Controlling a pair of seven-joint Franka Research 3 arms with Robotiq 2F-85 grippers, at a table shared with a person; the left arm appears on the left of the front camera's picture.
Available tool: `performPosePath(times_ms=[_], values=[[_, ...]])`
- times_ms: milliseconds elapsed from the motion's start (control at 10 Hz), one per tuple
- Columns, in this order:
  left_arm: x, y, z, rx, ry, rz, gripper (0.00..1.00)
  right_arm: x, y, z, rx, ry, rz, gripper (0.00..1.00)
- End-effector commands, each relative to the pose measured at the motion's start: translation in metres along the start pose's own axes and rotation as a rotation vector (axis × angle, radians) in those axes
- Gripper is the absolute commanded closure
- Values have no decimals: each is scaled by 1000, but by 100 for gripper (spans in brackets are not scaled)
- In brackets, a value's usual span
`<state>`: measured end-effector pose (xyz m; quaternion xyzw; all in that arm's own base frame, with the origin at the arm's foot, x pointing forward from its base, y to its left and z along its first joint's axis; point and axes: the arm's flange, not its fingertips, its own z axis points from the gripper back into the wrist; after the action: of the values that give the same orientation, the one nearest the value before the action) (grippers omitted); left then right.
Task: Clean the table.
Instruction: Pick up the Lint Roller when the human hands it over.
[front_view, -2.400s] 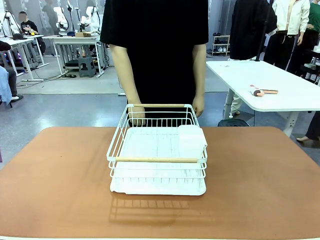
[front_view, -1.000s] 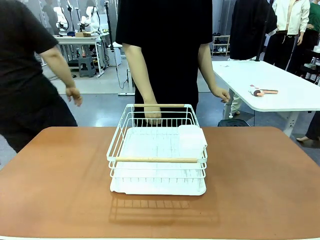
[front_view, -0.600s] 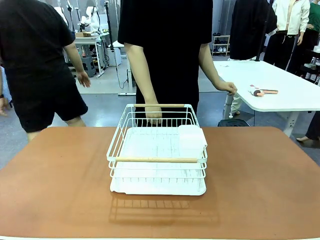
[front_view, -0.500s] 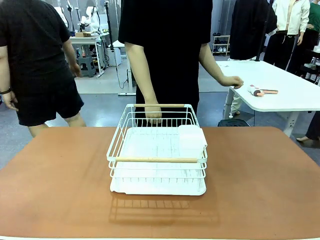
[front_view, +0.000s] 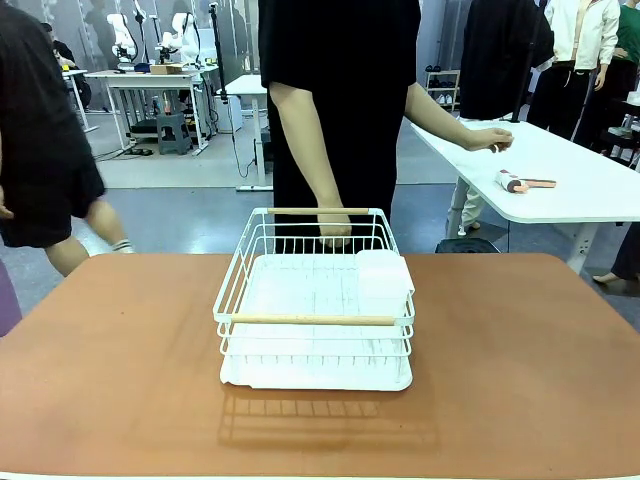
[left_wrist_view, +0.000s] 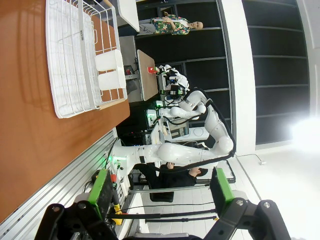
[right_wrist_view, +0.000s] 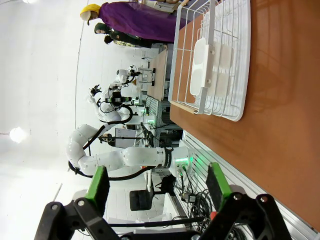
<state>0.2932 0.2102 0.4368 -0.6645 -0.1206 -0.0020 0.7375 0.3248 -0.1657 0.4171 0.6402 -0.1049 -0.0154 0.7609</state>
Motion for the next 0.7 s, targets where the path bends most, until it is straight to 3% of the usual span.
performPosePath(times_ms=[0,600], values=[[-1,-2,2,1,-5,-6,0,0,2,0,1,-1,2,0],[-1,-2,2,1,-5,-6,0,0,2,0,1,-1,2,0]])
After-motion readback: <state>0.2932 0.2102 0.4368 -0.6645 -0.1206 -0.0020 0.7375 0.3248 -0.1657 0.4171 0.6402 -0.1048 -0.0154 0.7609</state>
